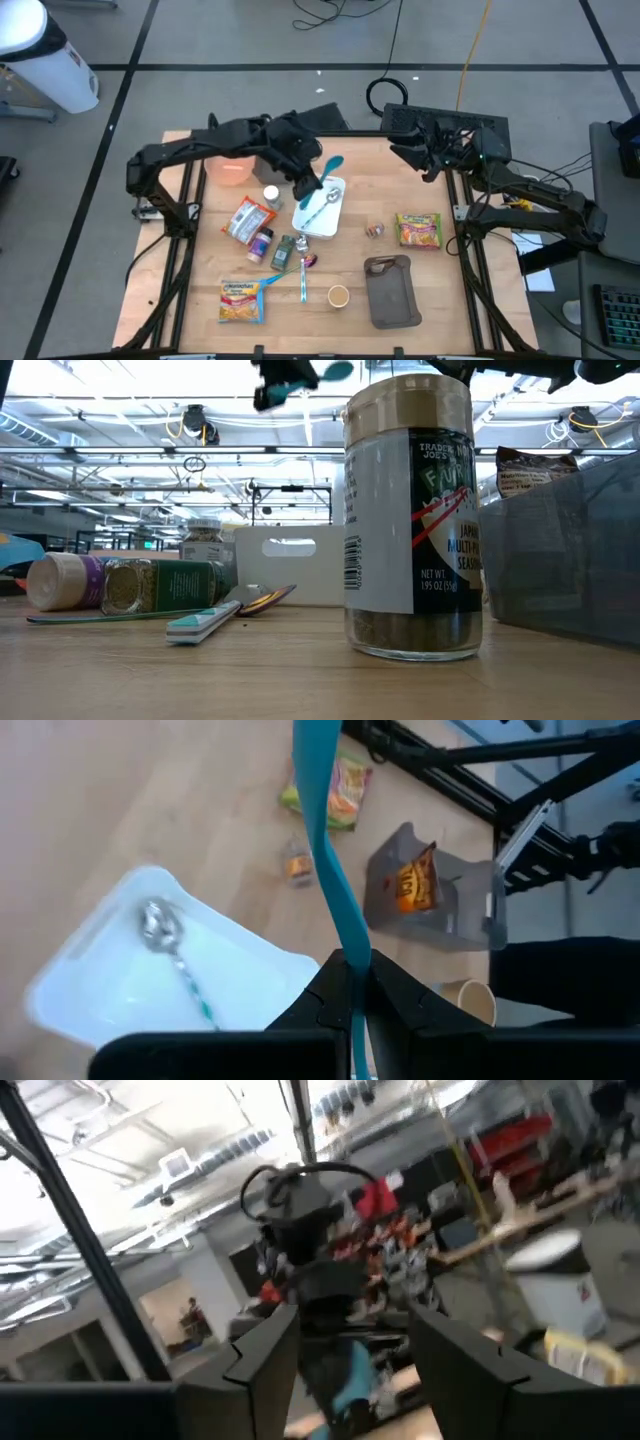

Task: Pick & Place Food Item
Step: Put the blue baby spoon into the white bin

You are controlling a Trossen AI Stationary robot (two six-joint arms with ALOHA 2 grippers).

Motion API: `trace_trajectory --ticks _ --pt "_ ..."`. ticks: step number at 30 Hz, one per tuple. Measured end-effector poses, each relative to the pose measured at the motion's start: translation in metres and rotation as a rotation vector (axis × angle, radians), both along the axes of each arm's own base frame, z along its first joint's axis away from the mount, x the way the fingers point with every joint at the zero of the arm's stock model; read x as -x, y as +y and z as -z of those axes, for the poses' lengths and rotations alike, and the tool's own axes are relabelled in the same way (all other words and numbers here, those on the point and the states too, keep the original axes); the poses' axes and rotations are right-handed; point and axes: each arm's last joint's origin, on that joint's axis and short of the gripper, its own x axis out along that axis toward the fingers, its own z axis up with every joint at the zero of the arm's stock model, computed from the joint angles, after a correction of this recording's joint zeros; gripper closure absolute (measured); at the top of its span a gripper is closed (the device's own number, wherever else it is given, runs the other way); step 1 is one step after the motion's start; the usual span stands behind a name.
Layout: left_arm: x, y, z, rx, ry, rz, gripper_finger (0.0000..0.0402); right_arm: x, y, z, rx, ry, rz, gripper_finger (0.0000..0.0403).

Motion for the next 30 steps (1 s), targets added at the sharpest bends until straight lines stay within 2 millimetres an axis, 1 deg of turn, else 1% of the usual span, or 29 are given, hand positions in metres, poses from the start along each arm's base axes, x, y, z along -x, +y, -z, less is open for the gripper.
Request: trace_trajectory --ticks 5,11,18,22,26,30 --pt "-0.009 0.004 0.046 0.1 0.007 0.005 0.039 -0.001 0.002 0.006 -0.025 0.068 -0.059 0.0221" --pt "-0.014 0.008 0.083 0.169 -0.016 -0.025 0.039 -0.004 0.006 0.009 0.003 0.091 -0.074 0.0226" --pt "-0.021 0.016 0.115 0.207 0.06 -0.032 0.0391 -0.021 0.011 0.021 -0.015 0.17 -0.128 0.0228" --pt "-0.025 0.023 0.131 0.226 0.1 -0.035 0.0391 -0.03 0.015 0.027 -0.027 0.196 -0.125 0.0228" --pt "-0.025 0.029 0.143 0.228 0.151 -0.037 0.0389 -0.034 0.018 0.027 0.0 0.193 -0.134 0.0233" --pt "-0.024 0.035 0.155 0.246 0.204 -0.046 0.0391 -0.034 0.018 0.027 0.0 0.184 -0.092 0.0234"
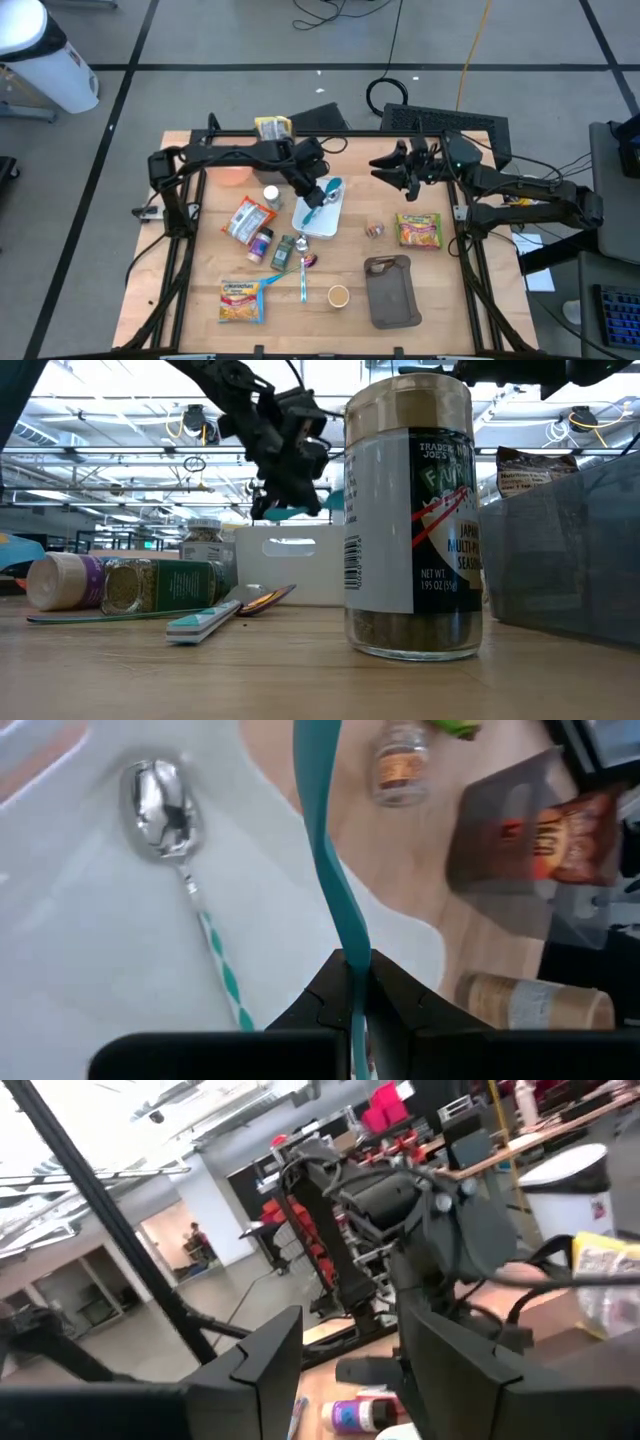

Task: Pick & Place Food Item
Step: Put the blue baby spoon into the white bin

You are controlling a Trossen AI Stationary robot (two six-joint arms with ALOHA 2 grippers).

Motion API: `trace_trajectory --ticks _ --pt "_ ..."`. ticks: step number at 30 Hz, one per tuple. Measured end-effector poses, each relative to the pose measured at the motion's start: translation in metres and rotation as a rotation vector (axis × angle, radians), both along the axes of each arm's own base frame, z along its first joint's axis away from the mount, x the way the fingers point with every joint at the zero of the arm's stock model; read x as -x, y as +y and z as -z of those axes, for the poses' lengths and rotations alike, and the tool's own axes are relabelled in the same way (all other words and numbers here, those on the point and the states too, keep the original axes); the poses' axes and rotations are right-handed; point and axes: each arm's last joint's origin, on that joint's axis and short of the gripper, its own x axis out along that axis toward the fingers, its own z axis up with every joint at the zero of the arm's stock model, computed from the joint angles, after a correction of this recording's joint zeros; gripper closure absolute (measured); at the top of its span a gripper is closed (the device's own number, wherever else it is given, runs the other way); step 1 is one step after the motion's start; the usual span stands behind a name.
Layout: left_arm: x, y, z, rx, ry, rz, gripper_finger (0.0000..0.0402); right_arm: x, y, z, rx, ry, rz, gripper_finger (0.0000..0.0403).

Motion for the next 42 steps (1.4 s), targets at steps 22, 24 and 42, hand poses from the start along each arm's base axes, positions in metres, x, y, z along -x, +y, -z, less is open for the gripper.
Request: trace_trajectory --ticks 22,24,42 --pt "-0.011 0.001 0.027 -0.002 0.111 -0.045 0.039 0.0 -0.002 0.0 0.033 0.0 0.032 0.0234" --pt "-0.01 0.001 0.028 -0.007 0.123 -0.049 0.0391 0.0 -0.002 0.0 0.034 0.001 0.032 0.0234" --pt "-0.013 -0.012 0.029 -0.054 0.168 -0.083 0.0387 0.0 -0.002 0.0 0.055 0.001 0.038 0.0234"
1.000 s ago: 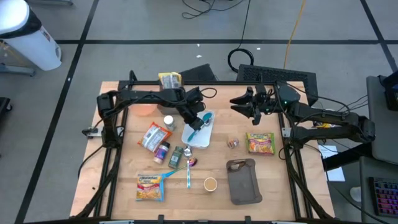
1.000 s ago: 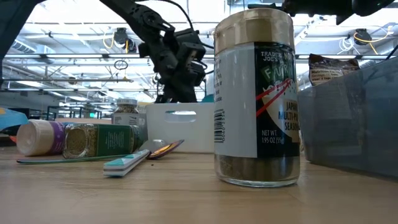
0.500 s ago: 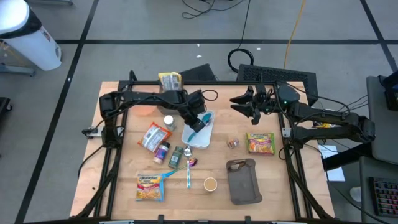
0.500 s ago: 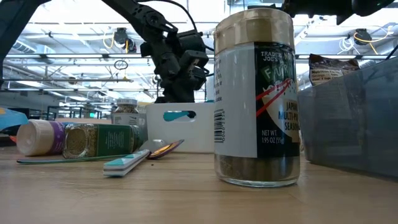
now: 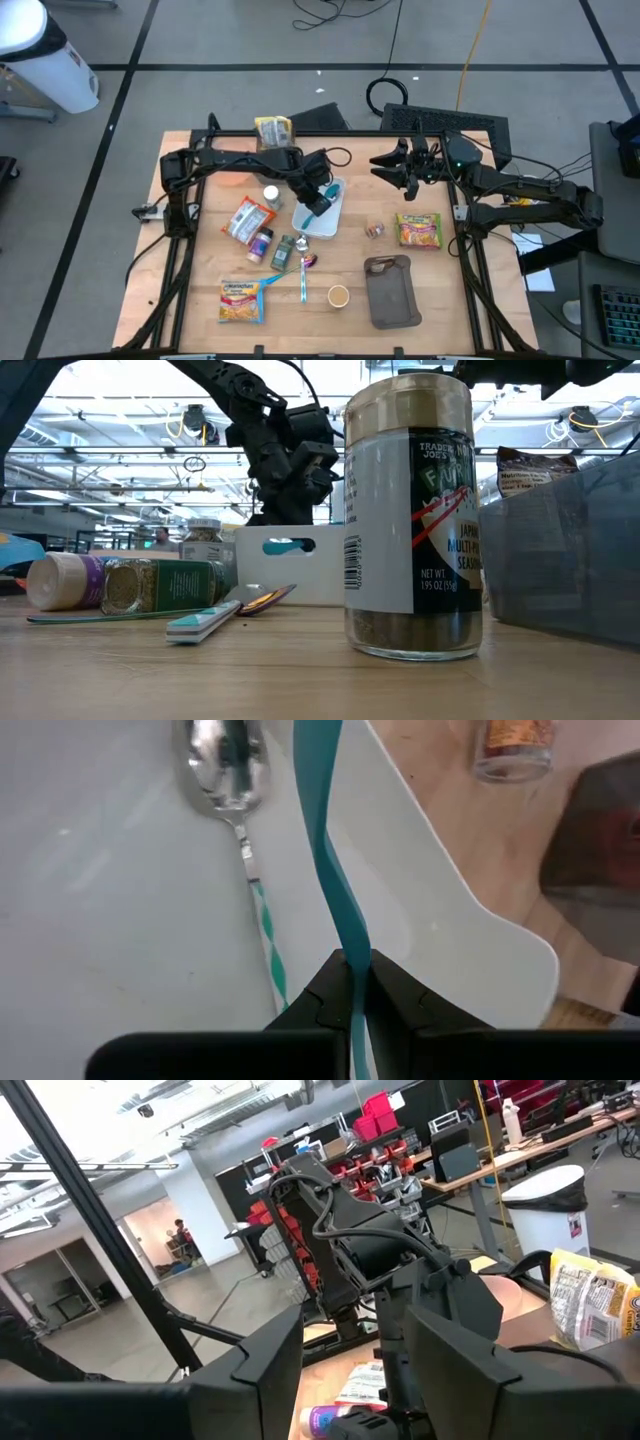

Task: Pick & Place Food Item
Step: Put the blue baby spoon into the white bin

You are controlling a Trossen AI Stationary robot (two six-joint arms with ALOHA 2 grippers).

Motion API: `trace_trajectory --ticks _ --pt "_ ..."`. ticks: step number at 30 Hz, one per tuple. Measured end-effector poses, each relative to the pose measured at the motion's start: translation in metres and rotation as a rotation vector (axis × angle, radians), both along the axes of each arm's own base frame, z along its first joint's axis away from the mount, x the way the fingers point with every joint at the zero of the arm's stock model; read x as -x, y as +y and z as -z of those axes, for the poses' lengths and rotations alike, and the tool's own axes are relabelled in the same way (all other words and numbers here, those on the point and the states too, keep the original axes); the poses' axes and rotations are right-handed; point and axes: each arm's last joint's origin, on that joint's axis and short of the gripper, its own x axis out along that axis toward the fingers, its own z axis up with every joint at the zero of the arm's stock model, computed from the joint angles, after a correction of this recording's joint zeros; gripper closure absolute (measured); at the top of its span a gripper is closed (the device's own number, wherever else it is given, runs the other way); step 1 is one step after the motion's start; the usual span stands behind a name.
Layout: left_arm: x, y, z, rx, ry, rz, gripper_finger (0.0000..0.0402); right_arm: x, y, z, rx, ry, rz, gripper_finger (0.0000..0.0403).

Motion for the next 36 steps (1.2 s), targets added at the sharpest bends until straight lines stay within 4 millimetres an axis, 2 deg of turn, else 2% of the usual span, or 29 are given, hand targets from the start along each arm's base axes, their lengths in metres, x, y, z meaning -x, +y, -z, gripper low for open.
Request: trace_trajectory --ticks 7,28,36 --pt "-0.004 -0.01 -0.002 -0.053 0.002 0.004 0.0386 0.0 0.0 0.0 0.007 0.0 0.001 0.0234" --pt "-0.006 -0.019 -0.002 -0.134 0.023 -0.001 0.0388 -0.001 0.0 0.001 0.01 0.006 0.002 0.0234" --pt "-0.01 -0.024 0.008 -0.114 0.046 0.014 0.0383 -0.001 0.0 0.002 0.01 0.015 0.002 0.0234"
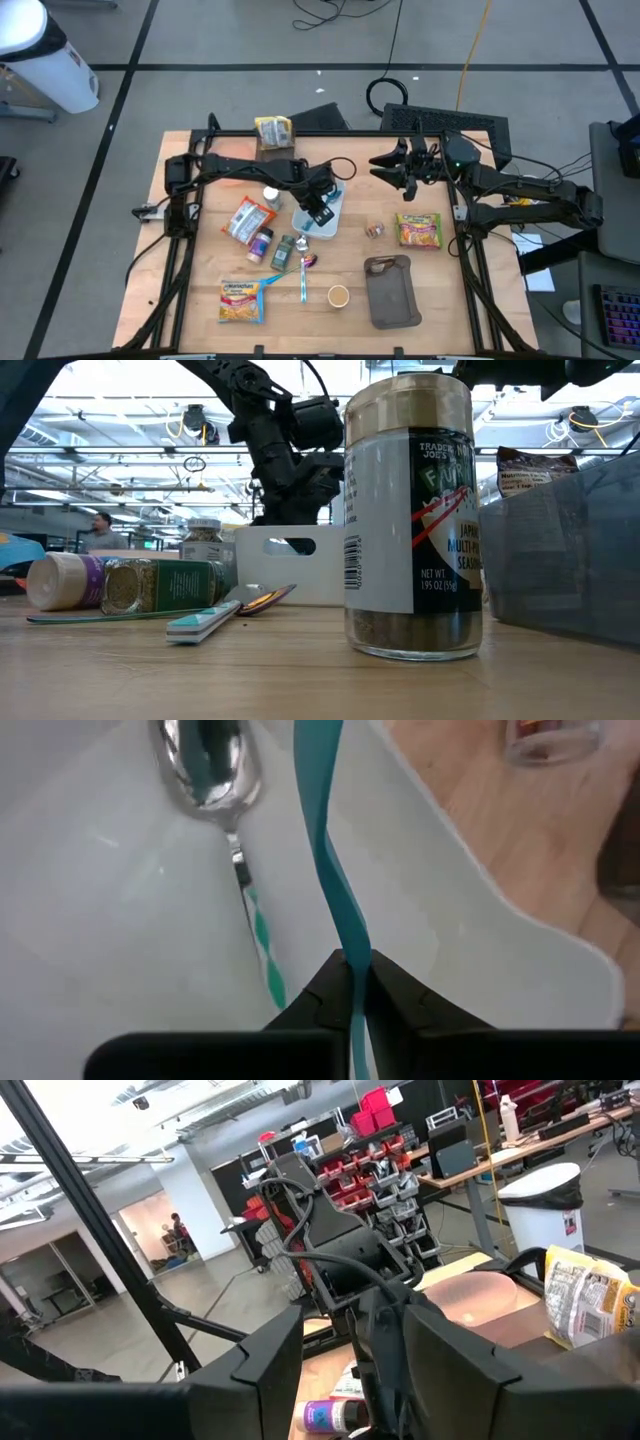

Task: Pick & Place Food Item
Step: Put the blue baby spoon into the white bin, then put the orange noodle pack into the top black bin

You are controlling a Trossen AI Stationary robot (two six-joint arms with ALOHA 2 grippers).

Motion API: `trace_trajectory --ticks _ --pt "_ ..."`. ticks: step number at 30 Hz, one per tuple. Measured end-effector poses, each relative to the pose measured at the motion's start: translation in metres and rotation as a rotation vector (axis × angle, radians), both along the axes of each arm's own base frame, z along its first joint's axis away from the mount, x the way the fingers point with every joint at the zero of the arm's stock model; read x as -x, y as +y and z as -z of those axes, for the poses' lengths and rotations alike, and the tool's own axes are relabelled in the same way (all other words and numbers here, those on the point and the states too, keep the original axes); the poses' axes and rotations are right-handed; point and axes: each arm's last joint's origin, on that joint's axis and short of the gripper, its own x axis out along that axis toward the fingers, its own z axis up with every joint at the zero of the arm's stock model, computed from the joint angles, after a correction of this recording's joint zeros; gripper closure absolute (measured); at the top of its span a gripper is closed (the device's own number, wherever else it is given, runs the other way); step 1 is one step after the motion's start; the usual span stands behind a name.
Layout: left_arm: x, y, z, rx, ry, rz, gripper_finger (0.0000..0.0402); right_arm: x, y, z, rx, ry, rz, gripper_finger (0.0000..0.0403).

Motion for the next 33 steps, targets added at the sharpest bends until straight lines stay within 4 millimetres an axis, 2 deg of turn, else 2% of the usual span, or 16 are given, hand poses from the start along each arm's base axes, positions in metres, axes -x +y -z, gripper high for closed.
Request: trace_trajectory --ticks 10,27,30,33 --pt "-0.002 -0.001 0.004 0.005 0.004 0.003 0.0383 0.0 0.0 0.001 -0.002 0.007 0.0 0.0234" --pt "0.0 0.01 0.003 0.037 -0.003 -0.023 0.0314 0.0 0.0 0.001 -0.003 0.01 -0.003 0.0234" --pt "0.001 0.015 0.001 0.073 -0.01 -0.03 0.0303 0.0 0.0 0.001 -0.003 0.01 -0.004 0.0234" --pt "-0.002 0.021 -0.013 0.113 -0.027 -0.035 0.0299 0.0 0.0 0.001 -0.004 0.01 -0.004 0.0234"
